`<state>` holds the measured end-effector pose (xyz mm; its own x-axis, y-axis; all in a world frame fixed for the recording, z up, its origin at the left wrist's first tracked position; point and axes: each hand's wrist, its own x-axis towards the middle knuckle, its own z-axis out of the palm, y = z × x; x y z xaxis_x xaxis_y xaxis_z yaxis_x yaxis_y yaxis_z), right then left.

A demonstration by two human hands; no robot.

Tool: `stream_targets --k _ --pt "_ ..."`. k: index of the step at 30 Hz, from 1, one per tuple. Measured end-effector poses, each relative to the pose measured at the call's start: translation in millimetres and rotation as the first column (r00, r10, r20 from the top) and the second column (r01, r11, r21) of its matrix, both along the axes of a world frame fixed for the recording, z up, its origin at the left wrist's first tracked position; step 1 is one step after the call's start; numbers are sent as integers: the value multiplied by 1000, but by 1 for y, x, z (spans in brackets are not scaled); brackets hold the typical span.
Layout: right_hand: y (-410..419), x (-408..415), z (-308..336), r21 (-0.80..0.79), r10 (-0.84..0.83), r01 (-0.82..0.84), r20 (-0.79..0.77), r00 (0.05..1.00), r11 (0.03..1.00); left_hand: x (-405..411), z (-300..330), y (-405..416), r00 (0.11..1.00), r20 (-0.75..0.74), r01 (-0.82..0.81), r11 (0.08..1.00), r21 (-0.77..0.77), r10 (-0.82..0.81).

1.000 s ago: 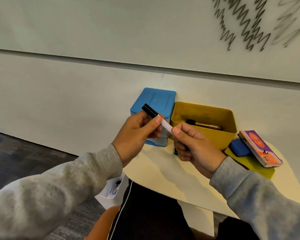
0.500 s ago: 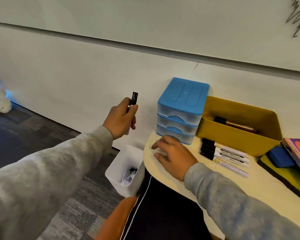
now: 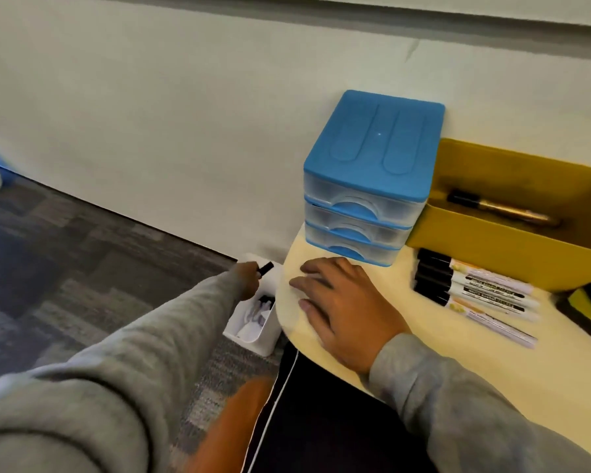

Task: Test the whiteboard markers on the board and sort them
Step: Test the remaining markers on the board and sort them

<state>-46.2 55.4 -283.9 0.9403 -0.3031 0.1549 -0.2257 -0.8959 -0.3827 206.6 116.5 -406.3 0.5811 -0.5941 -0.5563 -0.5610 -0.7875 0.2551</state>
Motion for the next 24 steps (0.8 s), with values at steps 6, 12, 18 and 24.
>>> stream_targets --k 6,12,18,24 --pt "-2 3 -1 24 4 -4 8 1000 1000 -11 -47 13 999 2 -36 999 28 36" --pt "-3 2 -3 8 3 -3 41 999 1000 -2 -56 10 994 27 -110 994 10 110" --pt "-1 3 -3 -3 0 0 68 998 1000 -2 -51 10 1000 -8 -2 978 210 4" --pt "-1 2 -3 26 -6 4 70 998 1000 2 -17 5 975 8 204 911 360 -221"
